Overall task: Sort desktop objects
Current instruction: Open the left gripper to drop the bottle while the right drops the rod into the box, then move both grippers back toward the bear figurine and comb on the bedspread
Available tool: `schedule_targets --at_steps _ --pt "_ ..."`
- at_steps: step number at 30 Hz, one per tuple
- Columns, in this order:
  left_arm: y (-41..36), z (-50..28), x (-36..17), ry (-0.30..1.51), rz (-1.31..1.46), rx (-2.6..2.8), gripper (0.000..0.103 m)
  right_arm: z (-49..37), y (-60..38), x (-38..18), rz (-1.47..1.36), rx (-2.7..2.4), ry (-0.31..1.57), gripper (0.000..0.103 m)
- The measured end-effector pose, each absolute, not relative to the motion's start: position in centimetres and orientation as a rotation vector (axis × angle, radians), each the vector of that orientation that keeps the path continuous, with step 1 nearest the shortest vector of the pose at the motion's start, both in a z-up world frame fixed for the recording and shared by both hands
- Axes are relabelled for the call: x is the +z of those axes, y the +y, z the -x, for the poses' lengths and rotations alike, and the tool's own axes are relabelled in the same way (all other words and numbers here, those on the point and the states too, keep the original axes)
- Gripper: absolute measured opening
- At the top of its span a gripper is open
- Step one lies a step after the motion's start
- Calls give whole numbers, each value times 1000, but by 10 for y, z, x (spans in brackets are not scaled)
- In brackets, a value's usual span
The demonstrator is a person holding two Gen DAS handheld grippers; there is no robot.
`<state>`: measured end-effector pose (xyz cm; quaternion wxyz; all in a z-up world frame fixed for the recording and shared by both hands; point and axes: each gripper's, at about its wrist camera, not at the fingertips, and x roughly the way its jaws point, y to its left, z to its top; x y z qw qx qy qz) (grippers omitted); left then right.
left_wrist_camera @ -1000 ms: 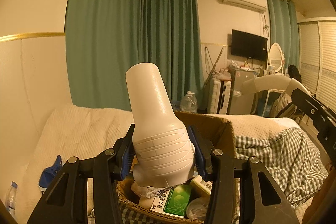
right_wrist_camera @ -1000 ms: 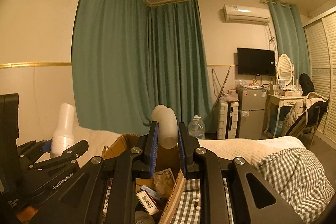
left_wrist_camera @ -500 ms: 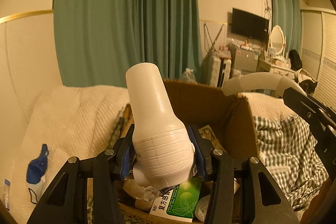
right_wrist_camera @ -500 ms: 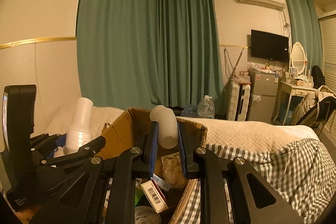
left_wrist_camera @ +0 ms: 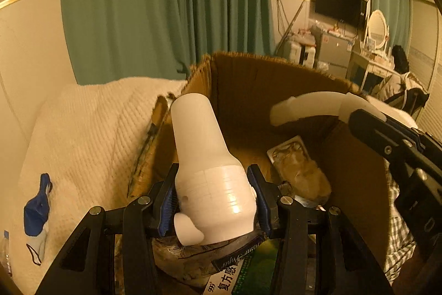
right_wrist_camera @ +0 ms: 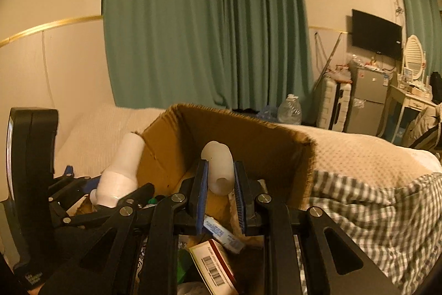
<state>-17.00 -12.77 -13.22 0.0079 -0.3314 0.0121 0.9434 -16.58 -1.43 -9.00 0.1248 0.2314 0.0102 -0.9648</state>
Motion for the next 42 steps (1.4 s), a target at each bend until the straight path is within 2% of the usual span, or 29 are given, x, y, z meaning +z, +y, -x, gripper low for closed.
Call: schedule_targets --at_steps 7,13,17,19,21,23,29,34,40,42 --pt "-123 179 -144 66 1107 2923 49 187 -18 -113 -806 -2753 78 18" --pt "-120 175 -143 102 1116 2925 50 195 -8 -121 -869 -2758 43 20" --pt "-115 172 -134 118 1093 2929 52 187 -9 -116 -856 -2785 55 27" --pt "-114 167 -128 122 1061 2939 58 181 -8 -109 -836 -2796 53 28" --pt "-114 162 -120 124 1031 2958 71 175 -7 -101 -810 -2811 55 33" --pt "-115 155 -112 120 992 2976 76 168 -4 -92 -776 -2830 49 36" --pt "-118 139 -89 70 931 2999 80 145 10 -66 -682 -2864 -7 42" --pt "-116 121 -66 45 841 3037 88 122 23 -39 -579 -2899 -36 49" --pt "-112 100 -40 18 740 3081 100 93 42 -9 -466 -2939 -70 66" --pt "-109 95 -33 21 711 3092 103 83 47 0 -427 -2948 -81 77"
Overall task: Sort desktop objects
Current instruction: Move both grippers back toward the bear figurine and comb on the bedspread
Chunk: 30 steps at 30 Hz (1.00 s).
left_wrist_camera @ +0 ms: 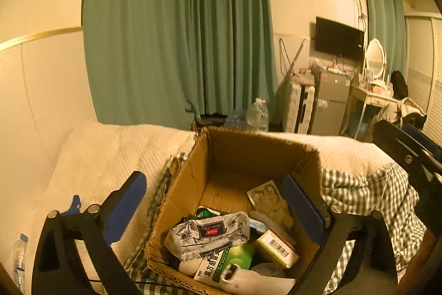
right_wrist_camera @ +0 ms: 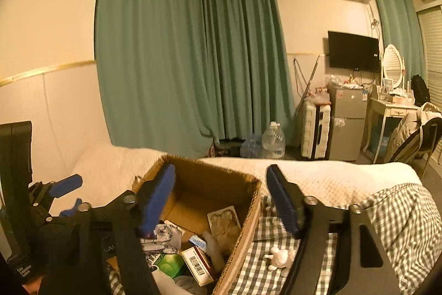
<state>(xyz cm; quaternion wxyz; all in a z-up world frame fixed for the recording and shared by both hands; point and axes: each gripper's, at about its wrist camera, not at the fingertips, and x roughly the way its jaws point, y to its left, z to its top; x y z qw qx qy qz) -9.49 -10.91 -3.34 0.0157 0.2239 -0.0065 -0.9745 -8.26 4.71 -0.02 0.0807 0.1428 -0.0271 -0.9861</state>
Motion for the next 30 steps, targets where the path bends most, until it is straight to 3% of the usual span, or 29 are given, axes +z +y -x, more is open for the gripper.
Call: schedule_targets --at_steps 9,30 --pt "-93 59 1 -42 -555 -3038 103 40 67 37 -265 -2984 -87 102" --pt "-30 2 56 -68 -366 -3106 103 -49 156 87 -98 -3110 -81 102"
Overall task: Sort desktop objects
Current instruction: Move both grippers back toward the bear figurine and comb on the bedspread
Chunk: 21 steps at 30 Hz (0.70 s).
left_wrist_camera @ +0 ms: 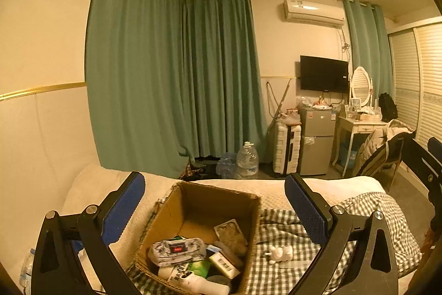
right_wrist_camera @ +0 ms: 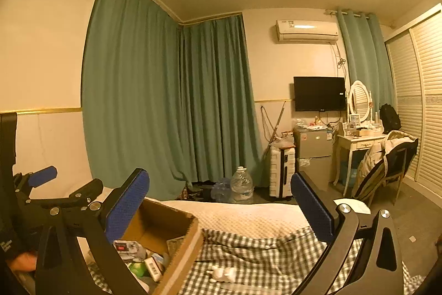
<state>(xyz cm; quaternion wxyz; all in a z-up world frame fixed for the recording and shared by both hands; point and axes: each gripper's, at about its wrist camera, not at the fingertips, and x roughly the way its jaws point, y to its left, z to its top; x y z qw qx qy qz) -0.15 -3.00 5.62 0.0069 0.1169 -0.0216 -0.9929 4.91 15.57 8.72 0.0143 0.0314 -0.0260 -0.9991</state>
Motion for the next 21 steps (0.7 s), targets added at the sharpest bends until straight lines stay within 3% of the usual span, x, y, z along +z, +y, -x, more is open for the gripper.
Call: schedule_targets --at_steps 21 --pt "38 -7 55 -136 -385 -3216 103 -71 230 88 -146 -3202 -76 103"
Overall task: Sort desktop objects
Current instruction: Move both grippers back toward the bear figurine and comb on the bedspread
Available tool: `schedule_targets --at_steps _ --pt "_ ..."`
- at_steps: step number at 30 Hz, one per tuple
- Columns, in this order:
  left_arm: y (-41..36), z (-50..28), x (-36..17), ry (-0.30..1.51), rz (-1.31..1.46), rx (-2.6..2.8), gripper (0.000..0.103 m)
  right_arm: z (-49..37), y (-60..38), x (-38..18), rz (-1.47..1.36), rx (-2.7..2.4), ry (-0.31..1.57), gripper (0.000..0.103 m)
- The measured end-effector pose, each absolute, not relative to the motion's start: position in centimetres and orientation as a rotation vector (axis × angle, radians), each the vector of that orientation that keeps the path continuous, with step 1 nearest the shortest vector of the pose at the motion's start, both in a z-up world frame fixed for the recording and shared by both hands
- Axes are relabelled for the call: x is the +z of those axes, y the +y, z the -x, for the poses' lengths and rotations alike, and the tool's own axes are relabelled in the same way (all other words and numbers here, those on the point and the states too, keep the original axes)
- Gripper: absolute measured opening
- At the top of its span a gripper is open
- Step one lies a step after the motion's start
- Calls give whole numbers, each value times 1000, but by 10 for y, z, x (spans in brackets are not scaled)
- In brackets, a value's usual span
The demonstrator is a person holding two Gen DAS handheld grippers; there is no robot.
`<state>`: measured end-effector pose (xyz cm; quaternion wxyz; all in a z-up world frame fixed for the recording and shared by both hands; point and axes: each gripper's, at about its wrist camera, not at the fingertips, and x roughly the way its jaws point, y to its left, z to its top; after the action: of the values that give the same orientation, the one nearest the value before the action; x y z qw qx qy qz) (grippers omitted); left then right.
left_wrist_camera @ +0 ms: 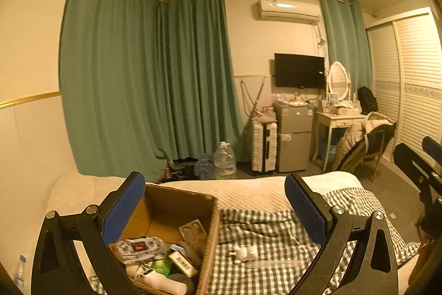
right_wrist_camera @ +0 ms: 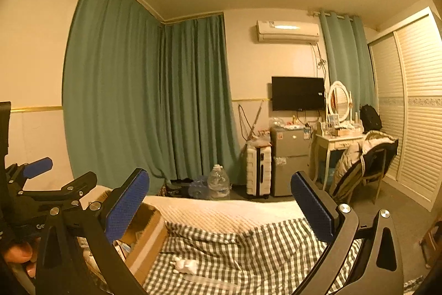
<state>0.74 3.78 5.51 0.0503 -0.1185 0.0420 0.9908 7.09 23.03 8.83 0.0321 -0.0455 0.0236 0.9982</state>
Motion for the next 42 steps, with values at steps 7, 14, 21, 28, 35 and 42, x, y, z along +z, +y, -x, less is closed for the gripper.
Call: schedule_targets --at_steps 7,14,21,28,35,42 --pt "60 11 34 162 435 2987 103 -53 255 68 237 3050 94 103" --pt "78 34 5 186 532 2953 103 -28 268 37 361 3033 69 103" --pt "88 64 -28 189 664 2917 103 2 276 1 503 3045 44 103" --pt "97 92 -61 184 772 2868 103 30 283 -40 685 3057 30 102" --pt "106 119 -94 183 879 2815 103 61 283 -83 891 3054 -69 94" --pt "114 142 -128 204 984 2739 103 88 277 -127 1099 3065 -130 94"
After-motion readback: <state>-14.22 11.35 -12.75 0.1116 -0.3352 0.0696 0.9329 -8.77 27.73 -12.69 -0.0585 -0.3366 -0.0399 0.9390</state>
